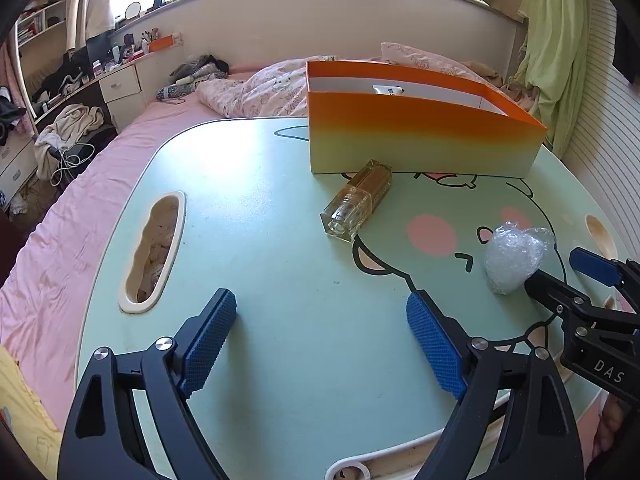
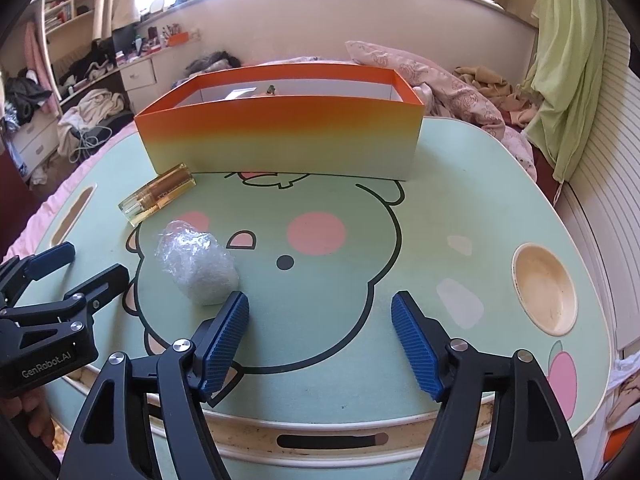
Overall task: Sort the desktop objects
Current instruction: 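Move both grippers back out of the orange box toward the table, then grasp the clear wrapped item with the right gripper while the left grasps the gold perfume bottle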
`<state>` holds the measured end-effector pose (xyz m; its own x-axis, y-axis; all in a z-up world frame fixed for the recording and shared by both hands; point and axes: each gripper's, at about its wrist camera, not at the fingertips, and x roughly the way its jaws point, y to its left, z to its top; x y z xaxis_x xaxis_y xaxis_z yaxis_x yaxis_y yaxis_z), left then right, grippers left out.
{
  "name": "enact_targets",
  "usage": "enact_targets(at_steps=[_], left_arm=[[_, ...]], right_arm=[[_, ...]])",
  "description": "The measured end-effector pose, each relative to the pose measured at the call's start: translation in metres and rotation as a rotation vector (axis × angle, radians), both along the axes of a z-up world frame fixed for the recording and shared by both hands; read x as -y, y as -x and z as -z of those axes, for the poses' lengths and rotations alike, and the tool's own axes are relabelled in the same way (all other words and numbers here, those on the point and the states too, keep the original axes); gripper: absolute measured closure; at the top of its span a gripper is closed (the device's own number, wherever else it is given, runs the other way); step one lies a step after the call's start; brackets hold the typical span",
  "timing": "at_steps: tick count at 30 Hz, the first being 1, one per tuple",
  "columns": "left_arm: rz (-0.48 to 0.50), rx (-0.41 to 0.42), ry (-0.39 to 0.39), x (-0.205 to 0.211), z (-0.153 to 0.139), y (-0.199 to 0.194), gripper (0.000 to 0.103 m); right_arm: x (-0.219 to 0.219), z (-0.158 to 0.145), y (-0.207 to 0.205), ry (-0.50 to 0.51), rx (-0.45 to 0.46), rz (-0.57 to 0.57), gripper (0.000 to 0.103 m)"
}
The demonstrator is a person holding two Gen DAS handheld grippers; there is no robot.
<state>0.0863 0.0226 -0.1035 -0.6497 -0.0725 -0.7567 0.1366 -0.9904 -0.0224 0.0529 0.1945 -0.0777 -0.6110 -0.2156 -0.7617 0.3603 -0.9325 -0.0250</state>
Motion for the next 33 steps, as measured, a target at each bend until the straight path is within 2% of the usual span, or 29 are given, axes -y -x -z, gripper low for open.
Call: enact_targets(at_steps=[5,7,9,15,19,22,29,30,32,33], left_arm=[[-0.001,-0.007,0.000,0.000,0.001,0.001,0.015],[-0.002,-0.009,0.000,0.000,0.001,0.002,0.015],[-0.001,-0.011,0.000,0.000,0.001,0.002,0.015],[0.005,-0.015,0.001,-0.001,0.001,0.000,0.015],[0.014,-0.004,-0.009,0.003,0.000,-0.004,0.015],[-0.044,-0.032,-0.035,0.017,-0.005,-0.015,0.015],[-0.124,-0.094,-0.044,0.054,-0.020,-0.031,0.015],[-0.132,-0.095,-0.048,0.057,-0.020,-0.031,0.015],[-0.149,-0.099,-0.058,0.064,-0.022,-0.032,0.015],[-0.156,-0.102,-0.067,0.067,-0.023,-0.032,0.015]], right_arm=[[0.000,-0.001,-0.002,0.007,-0.012,0.002,0.029],[0.001,-0.002,-0.002,0.009,-0.014,0.000,0.044],[0.001,-0.006,-0.004,0.019,-0.021,-0.004,0.048],[0.006,-0.030,-0.013,0.085,-0.064,-0.045,0.048],[0.023,-0.031,-0.008,0.129,-0.021,-0.102,0.048],[0.040,-0.027,-0.003,0.104,-0.009,-0.126,0.048],[0.062,-0.023,-0.003,0.147,0.025,-0.174,0.048],[0.066,-0.022,-0.003,0.146,0.029,-0.184,0.049],[0.076,-0.016,-0.002,0.115,0.037,-0.203,0.060],[0.081,-0.012,-0.001,0.092,0.046,-0.210,0.068]])
